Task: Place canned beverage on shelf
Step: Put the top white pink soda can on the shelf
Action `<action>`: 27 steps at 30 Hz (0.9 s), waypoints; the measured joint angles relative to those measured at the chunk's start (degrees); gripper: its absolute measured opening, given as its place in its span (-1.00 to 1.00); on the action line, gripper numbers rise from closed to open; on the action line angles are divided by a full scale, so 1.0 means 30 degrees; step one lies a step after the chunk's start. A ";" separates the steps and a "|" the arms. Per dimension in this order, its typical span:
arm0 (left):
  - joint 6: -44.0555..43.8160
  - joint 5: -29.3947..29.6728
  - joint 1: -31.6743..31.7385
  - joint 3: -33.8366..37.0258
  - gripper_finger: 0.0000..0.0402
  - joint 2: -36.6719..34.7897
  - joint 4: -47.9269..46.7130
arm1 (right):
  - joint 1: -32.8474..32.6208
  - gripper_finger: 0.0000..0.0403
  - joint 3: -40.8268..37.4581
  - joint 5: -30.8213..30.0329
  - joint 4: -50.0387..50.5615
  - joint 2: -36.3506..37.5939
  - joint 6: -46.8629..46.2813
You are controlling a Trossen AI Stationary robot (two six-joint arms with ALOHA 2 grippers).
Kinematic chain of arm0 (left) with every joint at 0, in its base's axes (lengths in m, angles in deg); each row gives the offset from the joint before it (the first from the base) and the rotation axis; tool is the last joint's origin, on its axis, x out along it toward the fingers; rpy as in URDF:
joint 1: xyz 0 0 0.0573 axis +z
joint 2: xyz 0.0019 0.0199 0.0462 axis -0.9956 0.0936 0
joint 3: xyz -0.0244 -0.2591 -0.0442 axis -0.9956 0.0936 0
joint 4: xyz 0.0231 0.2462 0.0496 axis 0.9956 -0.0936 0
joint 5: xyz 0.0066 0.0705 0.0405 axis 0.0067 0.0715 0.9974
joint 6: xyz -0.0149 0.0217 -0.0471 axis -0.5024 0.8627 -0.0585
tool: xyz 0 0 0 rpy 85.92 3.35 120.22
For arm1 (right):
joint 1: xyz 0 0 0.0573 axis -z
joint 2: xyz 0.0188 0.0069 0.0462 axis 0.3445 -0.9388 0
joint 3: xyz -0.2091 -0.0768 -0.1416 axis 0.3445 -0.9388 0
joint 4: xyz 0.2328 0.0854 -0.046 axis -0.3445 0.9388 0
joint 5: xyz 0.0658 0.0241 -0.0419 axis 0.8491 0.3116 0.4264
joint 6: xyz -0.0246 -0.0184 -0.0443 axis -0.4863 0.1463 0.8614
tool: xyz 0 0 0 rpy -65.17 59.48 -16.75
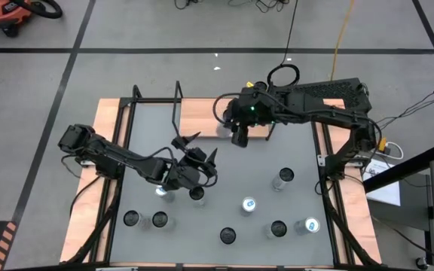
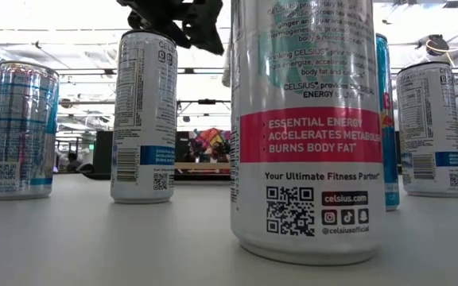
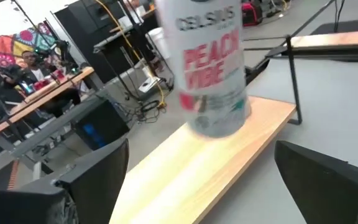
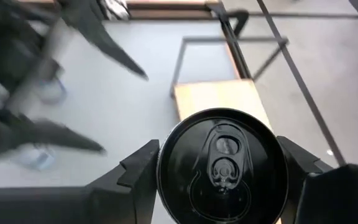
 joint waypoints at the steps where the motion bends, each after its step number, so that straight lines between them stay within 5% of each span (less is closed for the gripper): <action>1: 0.0010 -0.0022 0.0006 -0.0004 0.98 -0.0097 0.0098 | 0.0206 -0.07 0.0000 0.0000 0.0242 0.0000 0.0300; 9: 0.0213 -0.3989 0.0178 -0.0015 0.98 -0.2462 -0.1587 | 0.2315 -0.08 0.0000 0.2041 0.0732 0.0000 0.2918; 20: 0.0066 -0.4228 0.0654 -0.0013 0.98 -0.4997 -0.4422 | 0.5923 -0.08 0.0007 0.3860 0.1255 0.0000 0.6206; 27: 0.0042 -0.5248 0.1066 -0.0010 0.98 -0.5148 -0.4882 | 0.7443 -0.07 0.0013 0.7401 0.1579 -0.0099 0.8696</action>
